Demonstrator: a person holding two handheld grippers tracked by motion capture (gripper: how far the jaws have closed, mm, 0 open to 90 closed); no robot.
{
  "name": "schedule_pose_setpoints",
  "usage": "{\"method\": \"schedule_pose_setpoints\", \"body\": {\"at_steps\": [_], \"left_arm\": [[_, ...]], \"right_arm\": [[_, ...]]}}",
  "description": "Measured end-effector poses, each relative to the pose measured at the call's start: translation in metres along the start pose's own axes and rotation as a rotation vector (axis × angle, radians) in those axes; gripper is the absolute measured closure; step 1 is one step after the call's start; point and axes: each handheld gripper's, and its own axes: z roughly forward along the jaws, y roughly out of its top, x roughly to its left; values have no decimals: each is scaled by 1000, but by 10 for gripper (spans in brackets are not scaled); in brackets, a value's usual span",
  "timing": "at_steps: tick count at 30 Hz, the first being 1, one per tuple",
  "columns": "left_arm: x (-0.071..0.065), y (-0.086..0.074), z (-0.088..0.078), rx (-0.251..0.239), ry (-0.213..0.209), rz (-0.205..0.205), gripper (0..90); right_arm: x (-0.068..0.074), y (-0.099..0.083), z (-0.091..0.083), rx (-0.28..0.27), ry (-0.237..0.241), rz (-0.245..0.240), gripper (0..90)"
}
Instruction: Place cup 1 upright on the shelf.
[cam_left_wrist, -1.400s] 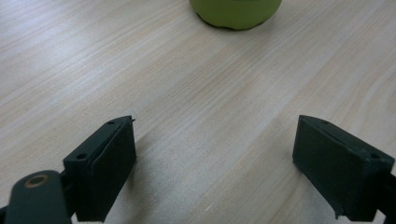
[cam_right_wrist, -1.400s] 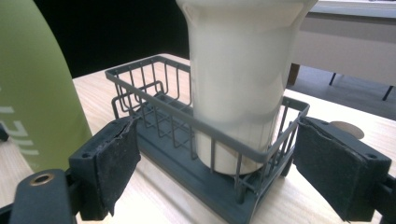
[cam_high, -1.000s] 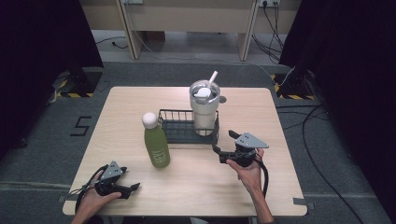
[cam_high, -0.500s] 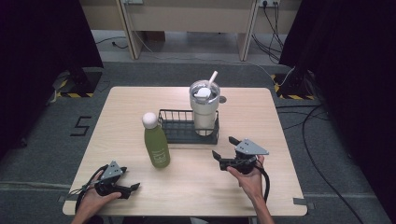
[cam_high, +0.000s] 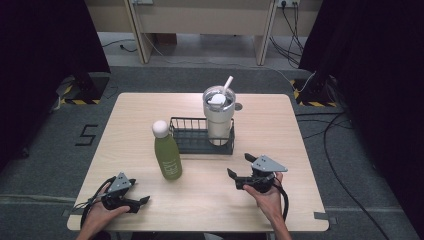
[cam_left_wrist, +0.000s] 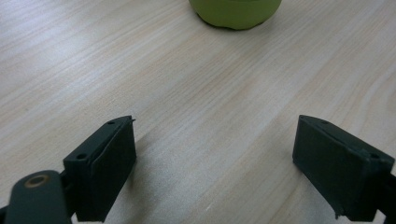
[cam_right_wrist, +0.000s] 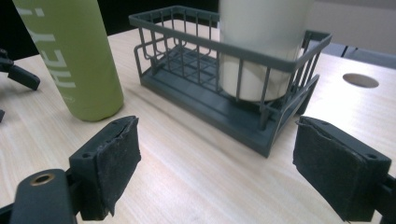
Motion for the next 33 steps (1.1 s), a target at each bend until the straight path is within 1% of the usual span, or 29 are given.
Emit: {"method": "schedule_pose_setpoints", "body": {"at_steps": [3,6,10,13,14,16,18,22,24,26,27,30,33], "left_arm": [[0,0,0,0,0,0,126],[0,0,0,0,0,0,126],[0,0,0,0,0,0,126],[0,0,0,0,0,0,126],[0,0,0,0,0,-1,126],[0,0,0,0,0,0,126],[0,0,0,0,0,0,126],[0,0,0,0,-1,-1,126],[0,0,0,0,-1,-1,125],[0,0,0,0,-1,-1,125],[0,0,0,0,-1,-1,125],[0,0,0,-2,-2,-3,124],[0,0,1,-3,-1,-4,122]], "right_arm": [[0,-3,0,5,-2,5,150],[0,-7,1,24,-6,15,151],[3,-9,0,38,-6,-3,150],[4,-12,-1,40,-1,3,150],[4,-16,-1,52,-4,10,150],[4,-18,-2,55,-2,16,150],[5,-20,-4,64,-15,9,150],[7,-22,-6,63,-13,4,150],[6,-28,-6,92,-19,4,151],[6,-30,-7,96,-17,11,151],[5,-32,-7,108,-21,20,151],[5,-33,-9,110,-28,13,151],[5,-36,-10,125,-28,19,151]]}}
